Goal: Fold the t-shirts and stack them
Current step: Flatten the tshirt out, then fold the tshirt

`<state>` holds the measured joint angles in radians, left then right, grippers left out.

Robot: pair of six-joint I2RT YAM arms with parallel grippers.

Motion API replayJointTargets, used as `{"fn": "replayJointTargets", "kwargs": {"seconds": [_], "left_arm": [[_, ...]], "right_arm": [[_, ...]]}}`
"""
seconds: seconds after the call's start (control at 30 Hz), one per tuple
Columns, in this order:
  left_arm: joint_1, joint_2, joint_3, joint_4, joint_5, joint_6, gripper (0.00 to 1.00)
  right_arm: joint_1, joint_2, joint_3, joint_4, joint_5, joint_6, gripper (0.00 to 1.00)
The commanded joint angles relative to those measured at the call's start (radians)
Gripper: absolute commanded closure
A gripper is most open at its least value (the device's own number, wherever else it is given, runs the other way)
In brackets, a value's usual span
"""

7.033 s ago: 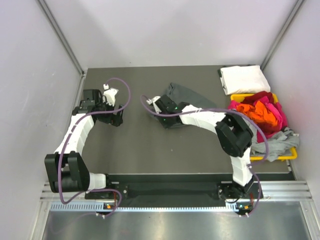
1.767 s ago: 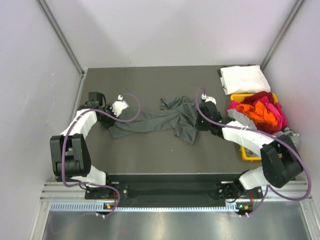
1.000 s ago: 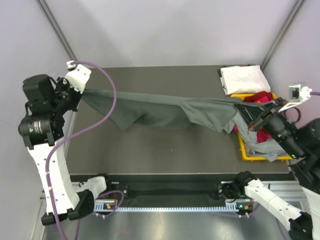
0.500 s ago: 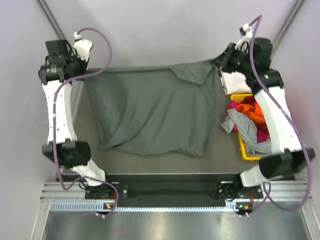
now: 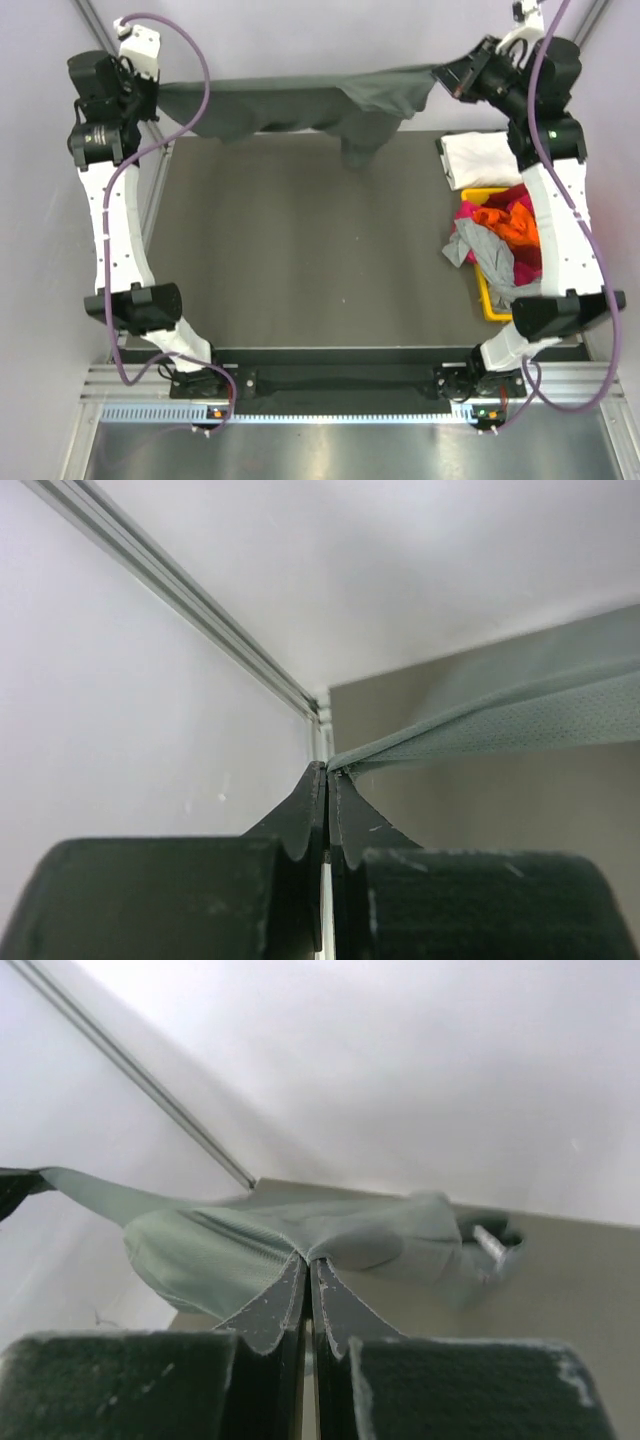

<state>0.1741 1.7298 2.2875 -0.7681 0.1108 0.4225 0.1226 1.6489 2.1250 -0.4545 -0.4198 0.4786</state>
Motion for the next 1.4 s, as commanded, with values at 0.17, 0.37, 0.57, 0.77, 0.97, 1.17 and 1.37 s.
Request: {"fn": "replayJointTargets", "kwargs": {"seconds": [0.17,0.37,0.57,0.77,0.97,1.17,1.37], "left_arm": [[0.025,-0.249,-0.653,0.187,0.075,0.159,1.00],[0.025,-0.380,-1.105,0.181,0.109,0.337,1.00],[0.025,-0.463,-1.402,0.050,0.167,0.493,1.00],[0.027,-0.518,-1.557,-0.020,0.054,0.536,1.00],[0.025,-0.558,-1.547,-0.014,0.039,0.521,1.00],[0.025,-0.318,-1.366,0.101,0.069,0.377,1.00],[0.004,-0.135,-1.240,0.141,0.119,0.328,1.00]], "right_arm": [[-0.037,-0.365,-0.730,0.194,0.033,-0.018,1.00],[0.029,-0.572,-1.261,0.266,0.024,0.041,1.00],[0.069,-0.715,-1.622,0.283,0.033,0.086,1.00],[0.077,-0.803,-1.804,0.287,-0.014,0.126,1.00],[0.078,-0.827,-1.801,0.304,-0.008,0.126,1.00],[0.072,-0.512,-1.641,0.493,-0.008,0.011,1.00],[0.069,-0.217,-1.443,0.566,-0.002,-0.097,1.00]]}}
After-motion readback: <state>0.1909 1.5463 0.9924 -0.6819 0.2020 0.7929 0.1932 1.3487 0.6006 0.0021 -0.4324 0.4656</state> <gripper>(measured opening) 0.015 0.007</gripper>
